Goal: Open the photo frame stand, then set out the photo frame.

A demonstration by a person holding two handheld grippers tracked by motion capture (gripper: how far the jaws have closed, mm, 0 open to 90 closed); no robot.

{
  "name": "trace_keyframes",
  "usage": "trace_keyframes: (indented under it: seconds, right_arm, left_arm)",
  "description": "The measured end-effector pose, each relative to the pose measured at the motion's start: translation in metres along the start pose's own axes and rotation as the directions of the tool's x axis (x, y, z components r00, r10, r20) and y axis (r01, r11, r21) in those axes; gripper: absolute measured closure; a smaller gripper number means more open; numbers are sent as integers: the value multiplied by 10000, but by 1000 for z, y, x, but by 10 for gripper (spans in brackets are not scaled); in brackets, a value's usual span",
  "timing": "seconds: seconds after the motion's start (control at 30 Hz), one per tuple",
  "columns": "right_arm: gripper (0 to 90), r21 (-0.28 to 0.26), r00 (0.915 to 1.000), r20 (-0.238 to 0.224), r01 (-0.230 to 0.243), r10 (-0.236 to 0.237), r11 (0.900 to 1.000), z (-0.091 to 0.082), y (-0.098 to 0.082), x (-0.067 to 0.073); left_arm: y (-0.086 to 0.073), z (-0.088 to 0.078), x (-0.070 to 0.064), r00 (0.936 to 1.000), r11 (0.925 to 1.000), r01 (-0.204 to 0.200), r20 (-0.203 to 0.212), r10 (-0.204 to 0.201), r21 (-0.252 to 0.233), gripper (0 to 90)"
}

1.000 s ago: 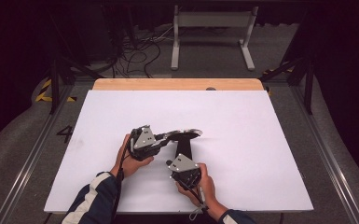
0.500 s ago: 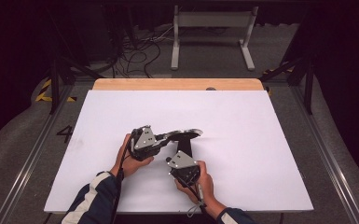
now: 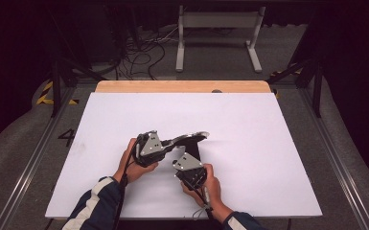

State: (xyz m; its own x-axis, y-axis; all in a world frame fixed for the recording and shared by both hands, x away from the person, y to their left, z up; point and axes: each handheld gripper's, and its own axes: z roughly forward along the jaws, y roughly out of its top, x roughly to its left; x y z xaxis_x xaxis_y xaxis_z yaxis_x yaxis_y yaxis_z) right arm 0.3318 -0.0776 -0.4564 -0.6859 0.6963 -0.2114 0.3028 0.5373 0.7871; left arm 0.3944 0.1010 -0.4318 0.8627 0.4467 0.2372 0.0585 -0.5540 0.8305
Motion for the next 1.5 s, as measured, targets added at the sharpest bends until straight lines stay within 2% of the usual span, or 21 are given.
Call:
trace_keyframes:
  seconds: [0.13,0.67,0.73,0.87,0.97,1.17,1.3,1.5]
  right_arm:
    - [900,43,9999,36,155,-156,9999,-3,-2,-1]
    - [900,256,9996,-288,-50,57,9997,-10,-8,-12]
    - [900,290,9996,-278,-28,36,9996,-12,-9,-13]
    - [900,398,9996,-233,-154,163,9991,-16,-15,-18]
    - [900,468,9984,-202,-512,521,9976,-20,-20,-26]
    - [900,445,9979,-285,-569,582,9974,-21,-21,-28]
    - [900,388,9955,-560,-740,761,9965,-21,-22,-32]
    - [900,424,9954,-497,-804,825,9959,-24,-25,-37]
  left_arm:
    - [1,0,0,9999,10000,-79,134,79,9,795]
    - [2,-1,-4,9991,9996,-259,347,255,107,801]
    - [4,0,-5,9986,9992,-381,379,377,103,800]
    - [7,3,-6,9959,9983,-577,701,570,71,800]
    - [8,6,-10,9956,9984,-565,743,563,4,800]
    - [7,7,-10,9961,9994,-347,804,352,-73,798]
    - [6,8,-10,9959,9996,-243,864,253,-118,797]
    - [5,11,-10,9945,9997,-235,1023,238,-45,791]
